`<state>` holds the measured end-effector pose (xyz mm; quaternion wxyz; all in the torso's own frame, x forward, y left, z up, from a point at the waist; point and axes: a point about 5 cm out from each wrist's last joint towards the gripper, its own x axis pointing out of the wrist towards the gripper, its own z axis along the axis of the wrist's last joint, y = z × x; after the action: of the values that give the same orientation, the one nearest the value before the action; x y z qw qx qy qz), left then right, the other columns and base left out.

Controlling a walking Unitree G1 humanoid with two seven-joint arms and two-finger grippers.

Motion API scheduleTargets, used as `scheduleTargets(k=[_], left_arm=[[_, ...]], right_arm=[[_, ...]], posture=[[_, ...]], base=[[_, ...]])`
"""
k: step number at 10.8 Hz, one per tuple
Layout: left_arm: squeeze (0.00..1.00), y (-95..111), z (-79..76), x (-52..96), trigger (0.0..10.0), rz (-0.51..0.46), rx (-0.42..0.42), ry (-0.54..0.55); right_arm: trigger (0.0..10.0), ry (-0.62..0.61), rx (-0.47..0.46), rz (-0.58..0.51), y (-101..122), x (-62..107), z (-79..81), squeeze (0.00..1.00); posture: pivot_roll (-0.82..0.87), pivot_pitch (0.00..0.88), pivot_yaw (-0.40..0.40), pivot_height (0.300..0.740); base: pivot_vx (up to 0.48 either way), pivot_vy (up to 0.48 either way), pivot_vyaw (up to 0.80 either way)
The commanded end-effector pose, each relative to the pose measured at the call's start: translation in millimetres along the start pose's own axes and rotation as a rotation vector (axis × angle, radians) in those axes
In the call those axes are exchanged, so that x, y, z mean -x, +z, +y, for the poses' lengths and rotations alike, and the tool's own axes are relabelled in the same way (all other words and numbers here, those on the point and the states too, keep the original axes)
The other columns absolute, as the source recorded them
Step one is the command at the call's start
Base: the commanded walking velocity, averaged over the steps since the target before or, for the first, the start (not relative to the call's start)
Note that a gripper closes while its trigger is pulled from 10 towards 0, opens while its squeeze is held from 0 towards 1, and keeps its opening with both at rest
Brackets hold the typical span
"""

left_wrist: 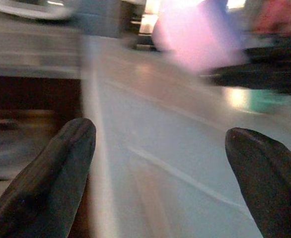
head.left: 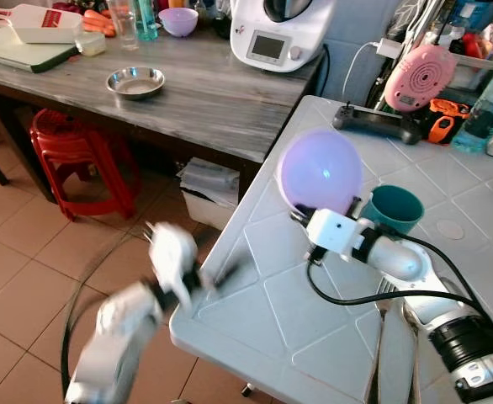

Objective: Setting the table

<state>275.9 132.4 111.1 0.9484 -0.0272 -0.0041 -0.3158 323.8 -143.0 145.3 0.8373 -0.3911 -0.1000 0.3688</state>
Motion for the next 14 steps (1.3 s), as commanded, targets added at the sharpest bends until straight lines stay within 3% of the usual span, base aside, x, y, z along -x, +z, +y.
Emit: scheduleTargets(k=[1, 2, 3, 4, 5, 8, 11, 14], left_arm=[[0.0, -2.7, 13.0, 0.7, 10.0, 0.023, -0.022, 0.118], [0.0, 0.4, 21.3, 0.1, 10.0, 0.009, -0.036, 0.188], [0.0, 4.4, 31.0, 0.7, 10.0, -0.012, -0.035, 0.267], [0.0, 4.5, 33.8, 0.8, 10.0, -0.019, -0.028, 0.291], [0.0, 3.6, 34.4, -2.3, 10.0, -0.026, -0.012, 0.308], [0.0, 7.8, 29.8, -13.2, 10.0, -0.064, 0.044, 0.271], [0.0, 8.1, 28.3, -16.7, 10.0, -0.063, 0.055, 0.253], [0.0, 7.6, 27.8, -16.7, 10.0, -0.064, 0.058, 0.244]], right_arm=[[0.0, -0.057, -0.012, -0.032, 7.9, 1.2, -8.0, 0.0], [8.1, -0.116, -0.034, -0.051, 13.9, 0.6, -10.2, 0.0], [10.0, -0.232, -0.15, -0.067, 18.7, 2.7, -11.4, 0.0], [10.0, -0.295, -0.194, -0.07, 20.9, 5.4, -11.7, 0.0], [10.0, -0.421, -0.31, -0.066, 23.6, 9.7, -9.3, 0.0], [10.0, -0.52, -0.415, -0.029, 25.5, 13.1, -4.3, 0.0], [10.0, -0.534, -0.453, -0.047, 33.7, 7.7, -2.9, 0.0], [10.0, -0.528, -0.449, -0.052, 39.4, 4.5, 0.1, 0.0]], posture=[[0.06, 0.065, -0.042, 0.74], [0.07, 0.064, -0.045, 0.74], [0.07, 0.064, -0.045, 0.74], [0.07, 0.068, -0.045, 0.74], [0.07, 0.07, -0.042, 0.74], [0.06, 0.069, -0.036, 0.74], [0.06, 0.069, -0.032, 0.74], [0.06, 0.073, -0.034, 0.74]], base=[[0.0, 0.0, 0.0], [0.0, 0.0, 0.0], [0.0, 0.0, 0.0], [0.0, 0.0, 0.0], [0.0, 0.0, 0.0], [0.0, 0.225, -0.33], [0.0, 0.431, -0.57], [0.0, 0.456, 0.0]])
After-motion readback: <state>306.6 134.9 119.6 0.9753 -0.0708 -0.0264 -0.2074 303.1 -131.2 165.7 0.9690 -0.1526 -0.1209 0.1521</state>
